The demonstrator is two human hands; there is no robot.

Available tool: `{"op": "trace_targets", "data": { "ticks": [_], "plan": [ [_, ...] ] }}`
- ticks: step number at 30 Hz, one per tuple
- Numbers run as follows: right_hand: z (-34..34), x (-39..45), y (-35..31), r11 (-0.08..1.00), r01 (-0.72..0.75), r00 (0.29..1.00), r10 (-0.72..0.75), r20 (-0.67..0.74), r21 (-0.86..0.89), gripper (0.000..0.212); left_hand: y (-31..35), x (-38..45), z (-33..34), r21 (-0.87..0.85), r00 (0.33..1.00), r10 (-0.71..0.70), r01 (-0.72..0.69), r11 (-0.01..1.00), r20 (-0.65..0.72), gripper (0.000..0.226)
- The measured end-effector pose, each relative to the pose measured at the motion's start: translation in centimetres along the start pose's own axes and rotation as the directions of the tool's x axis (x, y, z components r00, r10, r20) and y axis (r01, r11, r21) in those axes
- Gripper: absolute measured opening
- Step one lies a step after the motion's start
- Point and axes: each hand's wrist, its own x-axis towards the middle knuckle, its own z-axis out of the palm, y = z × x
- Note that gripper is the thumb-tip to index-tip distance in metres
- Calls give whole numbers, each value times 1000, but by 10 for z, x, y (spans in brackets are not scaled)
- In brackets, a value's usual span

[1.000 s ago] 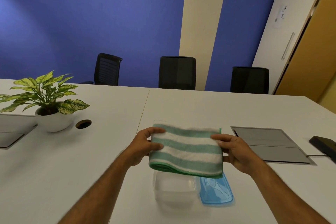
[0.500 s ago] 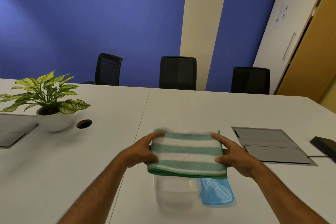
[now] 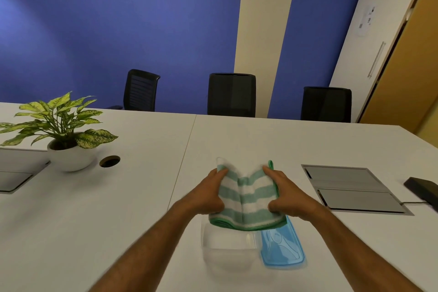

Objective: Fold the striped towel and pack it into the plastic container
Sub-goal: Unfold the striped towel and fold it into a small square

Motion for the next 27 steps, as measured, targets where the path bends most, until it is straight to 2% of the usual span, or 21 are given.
{"op": "trace_targets", "data": {
  "ticks": [8,14,17,20,24,27],
  "plan": [
    [21,7,-24,995,27,1000,-27,2,-100,104,20,8,19,63,999,42,-43,997,18,105],
    [36,12,-35,993,55,998,-55,9,-108,108,26,12,24,15,998,64,-64,998,24,103],
    [42,16,-35,994,60,998,-60,3,-94,103,22,17,27,0,998,61,-61,998,28,97],
    [46,18,-33,995,73,997,-74,-16,-64,97,26,9,22,6,996,77,-78,997,35,101],
    [50,17,-31,998,61,996,-62,-63,-15,100,27,3,15,-97,989,86,-75,992,122,114],
    [52,18,-29,998,49,990,-54,-129,-40,107,31,3,12,-200,977,146,-114,973,156,118]
  ]
}}
